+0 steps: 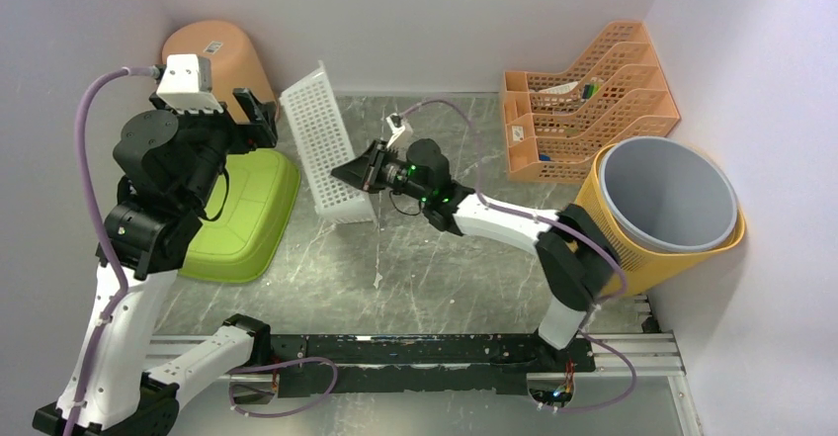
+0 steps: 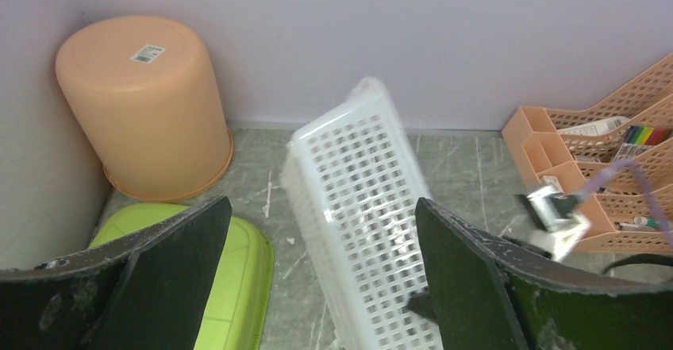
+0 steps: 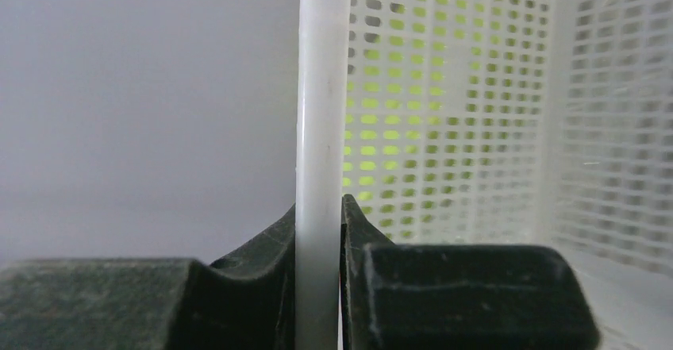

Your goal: Turn the large container upside down

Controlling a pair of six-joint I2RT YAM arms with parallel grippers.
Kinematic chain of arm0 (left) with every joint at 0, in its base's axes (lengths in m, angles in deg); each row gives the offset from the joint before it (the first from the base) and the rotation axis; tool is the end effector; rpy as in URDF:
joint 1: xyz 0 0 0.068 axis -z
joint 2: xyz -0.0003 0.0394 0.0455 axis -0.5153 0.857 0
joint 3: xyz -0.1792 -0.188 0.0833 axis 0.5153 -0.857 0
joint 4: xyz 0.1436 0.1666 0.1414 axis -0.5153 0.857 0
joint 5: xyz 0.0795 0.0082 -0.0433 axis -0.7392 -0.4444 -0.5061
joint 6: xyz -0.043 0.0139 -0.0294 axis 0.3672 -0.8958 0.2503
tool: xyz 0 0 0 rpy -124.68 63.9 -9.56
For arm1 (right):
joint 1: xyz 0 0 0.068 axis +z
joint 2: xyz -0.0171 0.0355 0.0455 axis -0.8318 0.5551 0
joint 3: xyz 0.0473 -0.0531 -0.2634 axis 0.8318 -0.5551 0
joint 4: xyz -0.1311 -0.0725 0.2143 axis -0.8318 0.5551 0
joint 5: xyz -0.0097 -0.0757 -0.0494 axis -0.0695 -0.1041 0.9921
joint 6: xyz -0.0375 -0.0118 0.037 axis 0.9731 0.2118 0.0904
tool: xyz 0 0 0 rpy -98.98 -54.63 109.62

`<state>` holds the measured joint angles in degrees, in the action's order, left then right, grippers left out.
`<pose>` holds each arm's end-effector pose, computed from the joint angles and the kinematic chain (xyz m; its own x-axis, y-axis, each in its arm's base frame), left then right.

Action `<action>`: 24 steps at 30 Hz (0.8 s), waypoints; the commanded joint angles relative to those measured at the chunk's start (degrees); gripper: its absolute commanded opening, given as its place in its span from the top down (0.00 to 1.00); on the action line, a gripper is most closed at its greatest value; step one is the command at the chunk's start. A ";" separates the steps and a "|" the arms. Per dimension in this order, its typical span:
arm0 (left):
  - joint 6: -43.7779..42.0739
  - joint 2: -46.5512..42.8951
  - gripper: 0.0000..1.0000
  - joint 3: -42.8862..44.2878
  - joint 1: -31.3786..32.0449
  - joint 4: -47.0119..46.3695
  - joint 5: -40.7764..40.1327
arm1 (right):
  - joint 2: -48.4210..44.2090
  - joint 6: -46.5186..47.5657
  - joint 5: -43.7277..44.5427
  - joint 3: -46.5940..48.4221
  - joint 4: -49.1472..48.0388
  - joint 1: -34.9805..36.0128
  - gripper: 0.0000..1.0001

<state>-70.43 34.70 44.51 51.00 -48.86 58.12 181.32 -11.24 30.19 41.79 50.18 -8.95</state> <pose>0.1457 -0.0432 0.4977 -0.0300 -0.1675 -0.9854 0.0827 0.9821 -0.1694 0.2602 0.2945 0.2949 -0.7003 0.3590 -0.6170 -0.5235 0.3294 0.7858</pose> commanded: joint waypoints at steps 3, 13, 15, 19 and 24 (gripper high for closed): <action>-2.03 0.47 0.02 5.28 0.05 3.28 -1.01 | 10.58 -15.86 -8.42 1.50 -24.19 -0.11 1.00; -1.92 1.10 0.02 5.70 0.05 3.09 -0.73 | 16.61 -29.49 -7.88 -0.13 -44.68 -0.83 1.00; -1.83 1.12 0.02 5.82 0.05 3.04 -0.65 | 16.26 -29.60 -6.60 -0.50 -42.30 -1.63 1.00; -2.24 1.28 0.02 6.65 0.05 3.71 -0.84 | 18.24 -34.15 -5.60 -4.87 -43.97 -4.76 1.00; -2.57 1.17 0.02 6.21 0.05 3.59 -1.07 | 19.16 -32.91 -4.97 -13.86 -42.02 -8.76 0.99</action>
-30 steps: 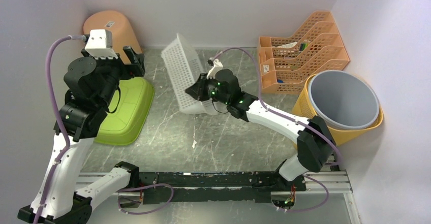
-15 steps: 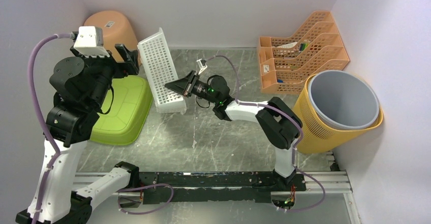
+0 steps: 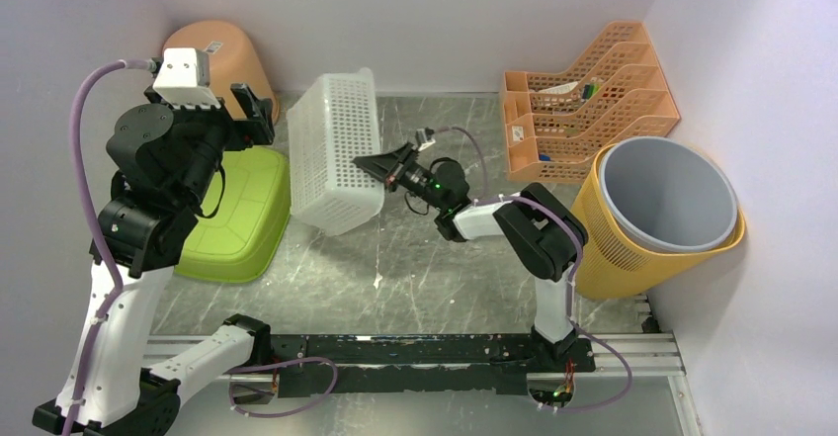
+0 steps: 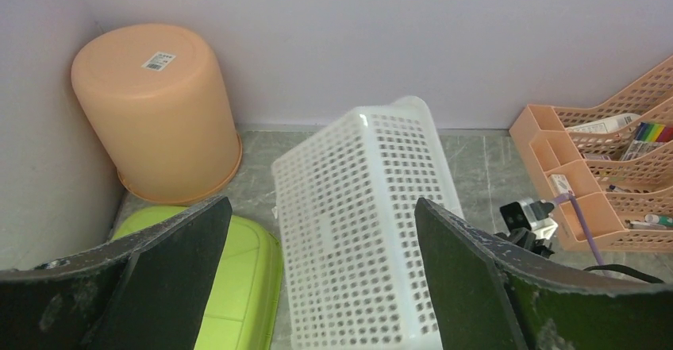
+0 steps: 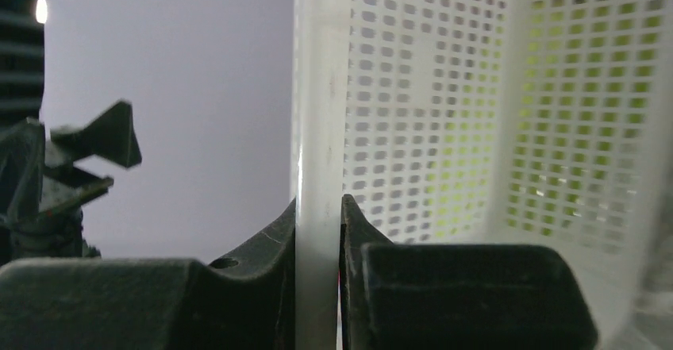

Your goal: Turn the large container upside down

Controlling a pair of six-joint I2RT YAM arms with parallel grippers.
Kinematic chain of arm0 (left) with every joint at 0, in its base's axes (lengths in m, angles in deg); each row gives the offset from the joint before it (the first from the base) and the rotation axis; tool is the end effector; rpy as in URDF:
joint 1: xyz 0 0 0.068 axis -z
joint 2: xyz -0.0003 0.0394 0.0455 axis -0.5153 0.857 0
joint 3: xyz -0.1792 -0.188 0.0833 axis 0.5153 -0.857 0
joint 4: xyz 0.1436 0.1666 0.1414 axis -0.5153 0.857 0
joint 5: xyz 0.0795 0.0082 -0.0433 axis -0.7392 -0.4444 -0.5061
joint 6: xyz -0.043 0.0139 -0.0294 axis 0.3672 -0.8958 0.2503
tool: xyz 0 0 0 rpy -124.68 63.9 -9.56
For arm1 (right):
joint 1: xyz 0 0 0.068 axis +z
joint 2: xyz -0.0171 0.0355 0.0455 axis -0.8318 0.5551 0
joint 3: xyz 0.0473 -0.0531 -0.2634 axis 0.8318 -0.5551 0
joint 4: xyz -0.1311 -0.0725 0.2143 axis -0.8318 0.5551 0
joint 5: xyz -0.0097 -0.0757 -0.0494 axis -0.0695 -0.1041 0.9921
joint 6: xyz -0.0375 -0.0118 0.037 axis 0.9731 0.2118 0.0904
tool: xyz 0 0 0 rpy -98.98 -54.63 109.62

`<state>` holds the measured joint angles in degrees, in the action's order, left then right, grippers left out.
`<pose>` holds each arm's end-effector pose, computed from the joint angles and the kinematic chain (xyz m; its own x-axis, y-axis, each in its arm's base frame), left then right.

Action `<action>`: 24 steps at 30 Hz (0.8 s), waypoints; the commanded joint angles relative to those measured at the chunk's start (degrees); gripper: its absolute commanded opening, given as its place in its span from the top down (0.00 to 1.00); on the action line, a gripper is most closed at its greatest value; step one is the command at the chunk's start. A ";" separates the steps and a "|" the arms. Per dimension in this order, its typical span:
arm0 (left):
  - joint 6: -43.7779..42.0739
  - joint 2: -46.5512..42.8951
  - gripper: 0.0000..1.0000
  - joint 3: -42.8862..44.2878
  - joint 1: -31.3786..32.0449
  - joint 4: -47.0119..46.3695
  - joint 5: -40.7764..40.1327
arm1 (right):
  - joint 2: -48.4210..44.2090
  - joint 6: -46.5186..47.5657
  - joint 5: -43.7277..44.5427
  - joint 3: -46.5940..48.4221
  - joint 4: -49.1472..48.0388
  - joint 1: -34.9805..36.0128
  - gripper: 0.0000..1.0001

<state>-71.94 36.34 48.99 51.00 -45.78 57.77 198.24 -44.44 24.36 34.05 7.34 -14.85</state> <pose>0.1431 -0.0420 0.5105 -0.0308 -0.1402 -0.9896 0.0769 0.9868 -0.1422 0.2993 0.2799 0.2171 -0.8406 0.5101 -0.1822 -0.2848 -0.1301 0.9497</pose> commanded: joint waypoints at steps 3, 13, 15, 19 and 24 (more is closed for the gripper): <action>-0.99 -0.36 0.02 1.00 0.05 0.02 -0.69 | 3.20 2.28 0.21 -8.63 2.16 -5.06 0.92; -0.62 -0.34 0.02 -0.25 0.05 -0.57 -0.28 | 7.14 10.32 -3.36 -10.12 8.96 -11.06 0.68; -0.73 -0.25 0.02 -0.39 0.05 -0.65 -0.44 | 6.60 12.70 -2.90 -10.74 11.83 -12.35 0.66; -0.53 -0.27 0.02 -1.48 0.05 -1.51 -0.28 | 5.61 16.83 -2.41 -10.58 17.66 -14.78 0.66; -0.08 0.01 0.02 -2.31 0.05 -1.89 0.08 | 3.91 24.84 1.32 -7.99 32.02 -15.39 0.64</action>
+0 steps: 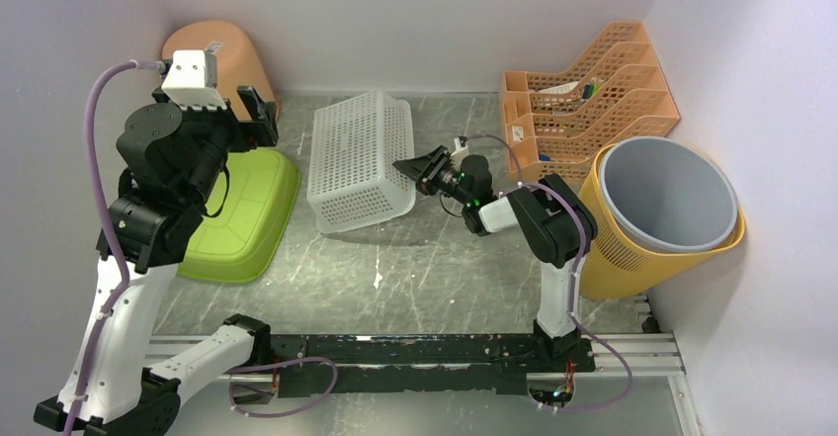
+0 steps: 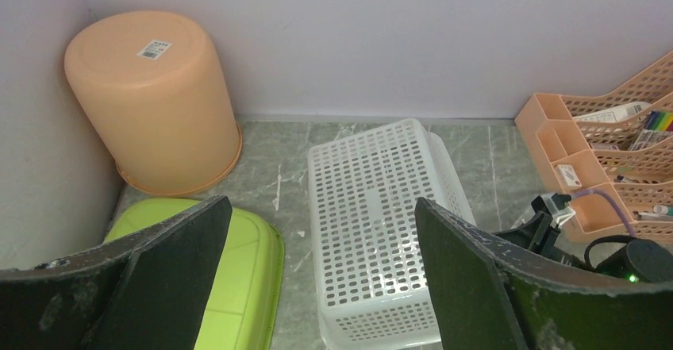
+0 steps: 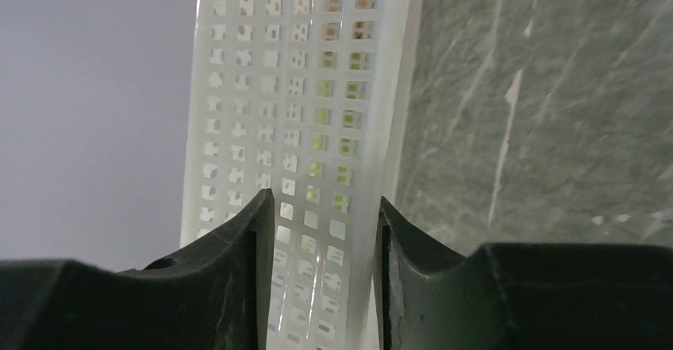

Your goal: Turn the large container upside down

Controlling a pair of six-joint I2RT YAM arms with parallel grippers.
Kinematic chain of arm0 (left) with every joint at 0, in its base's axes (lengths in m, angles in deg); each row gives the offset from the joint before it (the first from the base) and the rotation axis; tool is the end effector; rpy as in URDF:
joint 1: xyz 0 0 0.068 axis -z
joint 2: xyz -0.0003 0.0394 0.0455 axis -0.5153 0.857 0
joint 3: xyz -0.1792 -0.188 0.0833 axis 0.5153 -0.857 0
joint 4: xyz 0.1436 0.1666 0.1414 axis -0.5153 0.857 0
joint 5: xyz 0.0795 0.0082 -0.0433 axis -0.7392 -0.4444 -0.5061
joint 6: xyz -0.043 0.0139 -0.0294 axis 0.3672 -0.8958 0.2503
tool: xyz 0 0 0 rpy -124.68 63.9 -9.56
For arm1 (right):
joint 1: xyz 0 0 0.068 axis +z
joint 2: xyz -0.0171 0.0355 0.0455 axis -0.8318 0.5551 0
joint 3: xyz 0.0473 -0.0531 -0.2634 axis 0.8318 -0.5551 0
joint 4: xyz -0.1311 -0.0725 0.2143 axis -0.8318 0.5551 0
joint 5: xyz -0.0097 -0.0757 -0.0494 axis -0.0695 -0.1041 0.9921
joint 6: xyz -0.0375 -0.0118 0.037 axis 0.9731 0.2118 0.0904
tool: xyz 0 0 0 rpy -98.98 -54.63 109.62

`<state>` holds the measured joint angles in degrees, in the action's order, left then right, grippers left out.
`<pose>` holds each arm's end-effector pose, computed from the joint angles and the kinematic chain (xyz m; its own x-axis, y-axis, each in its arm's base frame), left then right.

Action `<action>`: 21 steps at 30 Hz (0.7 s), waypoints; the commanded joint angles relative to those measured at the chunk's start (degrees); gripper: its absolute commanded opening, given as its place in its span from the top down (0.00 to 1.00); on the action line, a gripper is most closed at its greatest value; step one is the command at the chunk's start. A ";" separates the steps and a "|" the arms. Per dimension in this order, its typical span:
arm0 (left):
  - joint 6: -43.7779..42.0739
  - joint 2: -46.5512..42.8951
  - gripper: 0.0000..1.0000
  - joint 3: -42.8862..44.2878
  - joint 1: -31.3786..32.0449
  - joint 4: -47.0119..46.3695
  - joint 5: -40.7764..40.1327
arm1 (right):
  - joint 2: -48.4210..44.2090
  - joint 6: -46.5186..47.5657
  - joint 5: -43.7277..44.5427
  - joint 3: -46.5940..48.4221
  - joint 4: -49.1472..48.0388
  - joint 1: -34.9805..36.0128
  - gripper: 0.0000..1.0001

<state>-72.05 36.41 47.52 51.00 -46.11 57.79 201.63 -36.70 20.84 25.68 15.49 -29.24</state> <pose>0.1478 -0.0437 0.5037 -0.0504 -0.1312 -0.9901 0.0745 0.9881 -0.1347 0.3395 0.1888 0.1394 -0.7596 0.6186 -0.2009 -0.1114 0.1805 0.9772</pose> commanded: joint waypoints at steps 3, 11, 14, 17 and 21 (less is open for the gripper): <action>0.11 -0.37 0.02 -1.46 0.05 -1.87 -0.05 | -0.78 20.20 7.11 1.29 28.33 -1.53 0.63; 0.23 -0.21 0.02 -2.20 0.05 -2.33 -0.03 | -2.38 25.78 12.55 3.46 39.49 -1.73 0.63; 0.36 -0.20 0.02 -2.62 0.05 -2.58 0.03 | -2.81 27.12 14.12 3.69 42.21 -1.74 0.63; 0.49 -0.05 0.02 -2.76 0.05 -2.69 0.29 | -3.03 28.21 15.02 3.77 43.68 -1.71 0.63; 0.49 0.02 0.02 -2.77 0.05 -2.71 0.22 | -3.37 30.23 16.86 4.47 46.10 -1.78 0.63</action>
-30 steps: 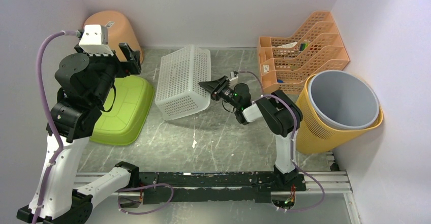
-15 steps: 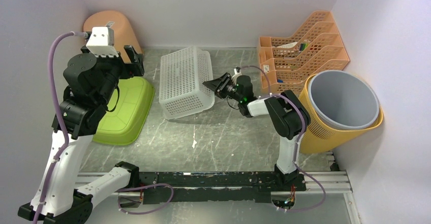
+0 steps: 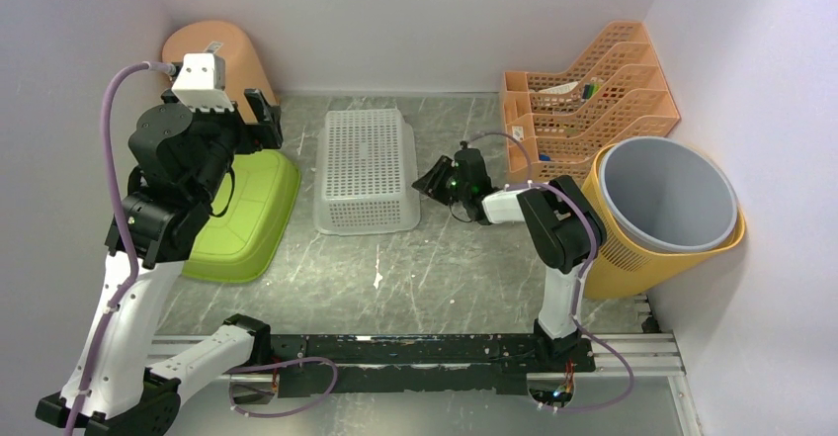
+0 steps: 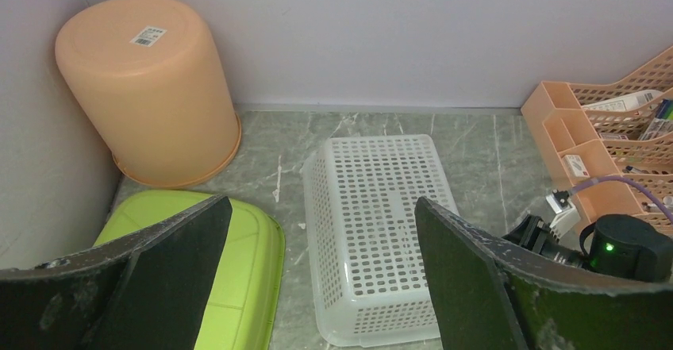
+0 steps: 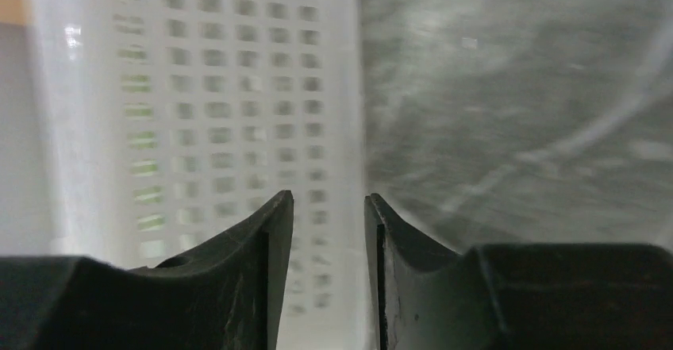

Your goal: Turn the large container upside down

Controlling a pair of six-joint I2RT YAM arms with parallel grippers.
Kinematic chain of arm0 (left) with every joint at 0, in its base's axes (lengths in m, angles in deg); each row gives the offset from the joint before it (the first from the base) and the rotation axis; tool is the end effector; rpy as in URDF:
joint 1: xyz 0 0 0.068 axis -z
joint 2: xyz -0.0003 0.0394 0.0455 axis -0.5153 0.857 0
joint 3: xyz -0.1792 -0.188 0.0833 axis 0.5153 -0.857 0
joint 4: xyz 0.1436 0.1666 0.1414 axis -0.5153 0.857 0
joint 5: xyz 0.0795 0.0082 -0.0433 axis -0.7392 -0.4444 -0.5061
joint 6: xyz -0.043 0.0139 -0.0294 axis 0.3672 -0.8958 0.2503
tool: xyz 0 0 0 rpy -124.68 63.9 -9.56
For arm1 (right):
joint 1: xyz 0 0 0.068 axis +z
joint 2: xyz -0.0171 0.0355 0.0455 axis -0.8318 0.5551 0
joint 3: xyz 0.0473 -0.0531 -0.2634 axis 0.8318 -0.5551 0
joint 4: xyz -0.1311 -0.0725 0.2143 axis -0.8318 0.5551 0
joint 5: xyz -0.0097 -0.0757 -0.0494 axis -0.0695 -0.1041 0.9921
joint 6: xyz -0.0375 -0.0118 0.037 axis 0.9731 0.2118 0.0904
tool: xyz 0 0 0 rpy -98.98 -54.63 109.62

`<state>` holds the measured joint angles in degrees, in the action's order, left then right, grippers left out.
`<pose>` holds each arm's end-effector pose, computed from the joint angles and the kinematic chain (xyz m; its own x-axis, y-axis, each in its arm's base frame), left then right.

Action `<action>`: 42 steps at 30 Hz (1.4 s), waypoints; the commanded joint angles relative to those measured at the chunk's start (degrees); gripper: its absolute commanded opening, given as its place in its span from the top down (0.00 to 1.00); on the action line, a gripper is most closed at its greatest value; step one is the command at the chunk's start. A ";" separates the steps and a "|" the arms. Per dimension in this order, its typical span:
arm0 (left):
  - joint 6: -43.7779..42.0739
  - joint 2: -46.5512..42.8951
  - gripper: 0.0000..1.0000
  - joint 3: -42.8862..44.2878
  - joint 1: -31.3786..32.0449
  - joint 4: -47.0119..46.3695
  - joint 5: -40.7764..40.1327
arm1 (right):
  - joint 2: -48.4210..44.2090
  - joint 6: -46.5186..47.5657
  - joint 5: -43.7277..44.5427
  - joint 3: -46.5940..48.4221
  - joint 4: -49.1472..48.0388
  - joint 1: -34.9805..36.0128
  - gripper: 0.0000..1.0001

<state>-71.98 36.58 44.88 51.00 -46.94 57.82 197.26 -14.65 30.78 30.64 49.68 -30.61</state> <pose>0.1563 -0.0468 0.4915 -0.0827 -0.1207 -0.9892 0.0707 0.9894 -0.1266 0.3474 0.1758 0.1291 -0.7425 0.5252 -0.4159 0.0113 0.6305 0.7761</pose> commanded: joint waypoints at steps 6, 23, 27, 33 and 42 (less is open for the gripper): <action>0.45 -0.14 0.02 -0.44 0.05 -1.94 0.02 | -0.82 13.33 15.04 1.47 21.19 -0.28 0.61; 0.60 1.14 0.02 -2.00 0.05 -3.99 0.87 | -12.12 19.72 26.08 3.66 33.26 16.40 0.61; 0.28 1.11 0.02 -2.26 0.05 -4.07 0.76 | -6.34 21.63 26.30 9.21 32.09 16.19 0.62; -0.18 0.14 0.02 -3.63 0.05 -4.27 -0.13 | 3.83 23.61 26.80 22.02 30.99 16.21 0.62; -0.71 -1.07 0.02 -4.21 0.02 -3.51 -0.33 | 6.15 23.73 35.25 27.57 31.50 15.65 0.61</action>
<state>-72.05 37.04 41.06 51.00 -49.65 57.93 204.23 8.34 60.23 57.46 82.11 -14.40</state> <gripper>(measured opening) 0.983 0.382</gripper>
